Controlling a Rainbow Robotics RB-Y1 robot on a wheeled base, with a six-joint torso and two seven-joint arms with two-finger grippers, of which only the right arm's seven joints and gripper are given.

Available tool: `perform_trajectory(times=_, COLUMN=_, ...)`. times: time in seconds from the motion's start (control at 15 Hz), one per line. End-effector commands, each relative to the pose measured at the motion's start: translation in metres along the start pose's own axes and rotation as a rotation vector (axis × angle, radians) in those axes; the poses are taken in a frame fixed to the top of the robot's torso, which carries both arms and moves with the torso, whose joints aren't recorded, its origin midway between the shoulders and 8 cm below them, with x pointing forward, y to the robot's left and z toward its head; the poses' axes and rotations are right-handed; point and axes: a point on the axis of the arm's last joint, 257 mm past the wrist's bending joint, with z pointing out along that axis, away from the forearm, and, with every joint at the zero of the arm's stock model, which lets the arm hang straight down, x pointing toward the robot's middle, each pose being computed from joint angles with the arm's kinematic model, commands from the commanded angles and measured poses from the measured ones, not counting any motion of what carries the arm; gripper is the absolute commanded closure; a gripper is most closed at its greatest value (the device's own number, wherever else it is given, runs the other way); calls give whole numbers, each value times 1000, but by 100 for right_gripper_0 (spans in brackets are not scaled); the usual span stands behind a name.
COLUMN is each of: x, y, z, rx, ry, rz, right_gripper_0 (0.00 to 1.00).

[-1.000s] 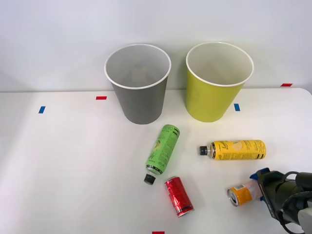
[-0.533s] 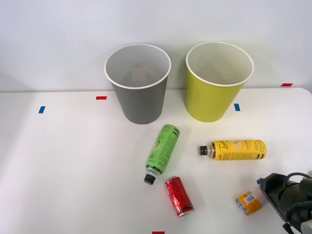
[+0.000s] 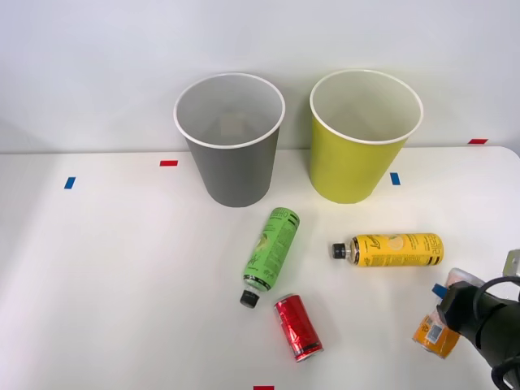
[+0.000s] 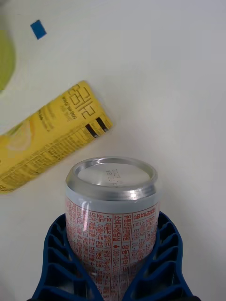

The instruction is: Put cans in the gray bin, plastic bottles in the light green bin

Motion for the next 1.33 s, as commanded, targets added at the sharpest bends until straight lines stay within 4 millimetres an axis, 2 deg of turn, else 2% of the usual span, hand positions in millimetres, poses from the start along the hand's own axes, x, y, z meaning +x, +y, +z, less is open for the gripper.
perform_trajectory(times=0.07, x=-34, y=43, z=-10, rx=-141, ry=-149, rz=-238, right_gripper_0=100)
perform_trajectory(times=0.33, x=-68, y=100, z=-29, rx=-291, ry=-347, rz=-455, right_gripper_0=100)
perform_trajectory(times=0.53, x=-88, y=131, z=-47, rx=-373, ry=-475, rz=-513, right_gripper_0=100)
perform_trajectory(times=0.67, x=-95, y=154, z=-64, rx=-459, ry=-541, rz=-509, right_gripper_0=100)
perform_trajectory(times=0.93, x=-113, y=183, z=-90, rx=-561, ry=-649, rz=-500, right_gripper_0=100)
perform_trajectory(times=1.07, x=-119, y=208, z=-103, rx=-626, ry=-684, rz=-499, right_gripper_0=100)
perform_trajectory(times=1.13, x=-122, y=222, z=-105, rx=-659, ry=-694, rz=-492, right_gripper_0=100)
perform_trajectory(times=1.33, x=-137, y=280, z=-86, rx=-743, ry=-715, rz=-468, right_gripper_0=100)
